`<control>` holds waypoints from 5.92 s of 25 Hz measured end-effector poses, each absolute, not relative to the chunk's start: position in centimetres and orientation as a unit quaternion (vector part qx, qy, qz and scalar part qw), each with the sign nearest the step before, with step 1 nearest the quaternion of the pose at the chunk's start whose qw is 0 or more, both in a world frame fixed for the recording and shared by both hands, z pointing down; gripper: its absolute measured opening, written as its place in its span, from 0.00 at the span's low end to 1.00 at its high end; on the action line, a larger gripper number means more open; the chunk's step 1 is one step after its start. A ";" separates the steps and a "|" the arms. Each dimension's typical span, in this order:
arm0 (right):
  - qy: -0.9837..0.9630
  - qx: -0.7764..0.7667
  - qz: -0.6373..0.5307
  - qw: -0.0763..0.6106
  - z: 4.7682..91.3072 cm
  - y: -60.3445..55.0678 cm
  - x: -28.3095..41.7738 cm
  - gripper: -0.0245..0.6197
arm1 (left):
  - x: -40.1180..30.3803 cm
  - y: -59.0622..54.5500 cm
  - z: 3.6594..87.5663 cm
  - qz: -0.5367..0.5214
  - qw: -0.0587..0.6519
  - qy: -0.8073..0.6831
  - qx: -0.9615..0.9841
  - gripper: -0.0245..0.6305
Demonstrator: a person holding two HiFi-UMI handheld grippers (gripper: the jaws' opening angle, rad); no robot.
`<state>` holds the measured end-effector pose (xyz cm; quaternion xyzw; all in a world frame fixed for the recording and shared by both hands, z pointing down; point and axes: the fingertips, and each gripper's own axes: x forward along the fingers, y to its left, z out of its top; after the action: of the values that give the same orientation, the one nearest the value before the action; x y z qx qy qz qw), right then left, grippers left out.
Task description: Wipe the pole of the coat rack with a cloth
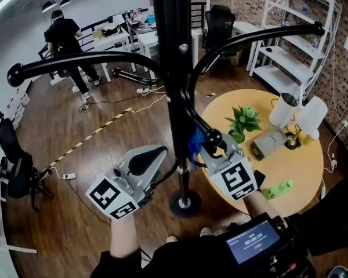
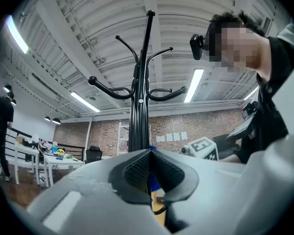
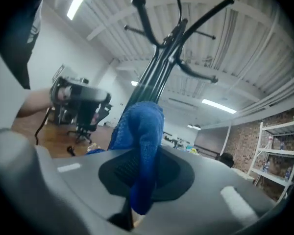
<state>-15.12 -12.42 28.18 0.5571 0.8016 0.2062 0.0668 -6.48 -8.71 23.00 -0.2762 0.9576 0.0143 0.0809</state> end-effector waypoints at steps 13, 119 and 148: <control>0.735 0.549 0.390 -0.077 38.3 -16.9 -14.2 0.10 | -8.3 -10.7 24.4 0.029 0.060 0.948 -0.310 0.04; 0.841 0.497 0.106 0.186 22.0 -10.2 -9.0 0.11 | -4.6 -0.7 25.7 0.010 0.065 0.949 -0.307 0.04; 0.930 0.327 0.092 -0.141 39.8 -5.4 -9.7 0.11 | -4.7 0.6 29.2 0.028 0.000 0.790 -0.612 0.04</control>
<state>-9.68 -5.44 39.79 0.3275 0.9298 0.0918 -0.1410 -4.73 0.65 29.23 -0.6124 0.7900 0.0281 0.0002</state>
